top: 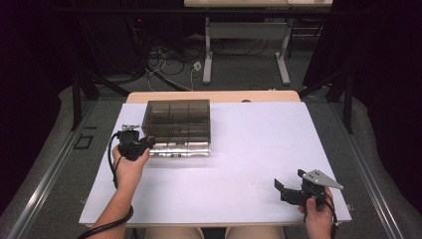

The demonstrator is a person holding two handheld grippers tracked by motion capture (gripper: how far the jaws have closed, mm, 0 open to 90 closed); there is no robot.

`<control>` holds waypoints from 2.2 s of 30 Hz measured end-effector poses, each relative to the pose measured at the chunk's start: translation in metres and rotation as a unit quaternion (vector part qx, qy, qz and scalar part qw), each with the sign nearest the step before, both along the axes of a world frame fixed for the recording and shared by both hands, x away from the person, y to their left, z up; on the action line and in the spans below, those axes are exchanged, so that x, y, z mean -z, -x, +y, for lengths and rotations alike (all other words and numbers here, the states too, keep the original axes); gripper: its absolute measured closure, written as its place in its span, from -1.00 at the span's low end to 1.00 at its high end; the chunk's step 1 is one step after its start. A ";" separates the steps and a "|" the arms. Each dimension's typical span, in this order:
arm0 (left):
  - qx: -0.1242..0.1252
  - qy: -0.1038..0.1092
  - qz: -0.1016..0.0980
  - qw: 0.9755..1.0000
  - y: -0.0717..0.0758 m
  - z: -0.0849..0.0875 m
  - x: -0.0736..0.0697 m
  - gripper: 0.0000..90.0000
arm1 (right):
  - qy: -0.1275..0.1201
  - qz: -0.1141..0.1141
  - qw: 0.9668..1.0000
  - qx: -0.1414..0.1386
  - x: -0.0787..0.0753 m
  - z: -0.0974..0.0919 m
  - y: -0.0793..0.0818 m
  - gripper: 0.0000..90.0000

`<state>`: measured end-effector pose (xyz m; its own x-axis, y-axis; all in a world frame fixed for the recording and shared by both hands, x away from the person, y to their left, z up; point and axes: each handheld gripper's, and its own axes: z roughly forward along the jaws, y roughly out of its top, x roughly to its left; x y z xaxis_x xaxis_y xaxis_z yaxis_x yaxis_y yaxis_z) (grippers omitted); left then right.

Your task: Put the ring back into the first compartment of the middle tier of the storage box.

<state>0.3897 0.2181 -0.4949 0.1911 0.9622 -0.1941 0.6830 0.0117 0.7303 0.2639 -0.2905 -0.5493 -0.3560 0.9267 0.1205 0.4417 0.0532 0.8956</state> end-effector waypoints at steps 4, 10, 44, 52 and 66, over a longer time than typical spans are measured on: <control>0.000 -0.007 0.001 1.000 -0.001 -0.001 0.006 0.52 | 0.001 0.000 1.000 0.001 0.000 0.000 0.000 -0.93; -0.001 -0.011 0.002 1.000 -0.003 -0.004 0.013 0.52 | 0.000 0.000 1.000 0.000 0.000 0.000 0.000 -0.93; -0.006 0.011 -0.009 1.000 -0.004 -0.008 0.019 0.20 | 0.002 0.002 1.000 -0.003 0.000 0.001 0.000 -0.92; -0.012 0.020 -0.015 1.000 -0.002 -0.003 0.018 0.04 | 0.000 0.003 1.000 0.001 0.000 0.000 -0.001 -0.92; 0.009 0.010 -0.045 0.999 0.011 -0.006 0.008 -0.25 | -0.001 0.006 1.000 0.005 0.001 -0.002 0.000 -0.92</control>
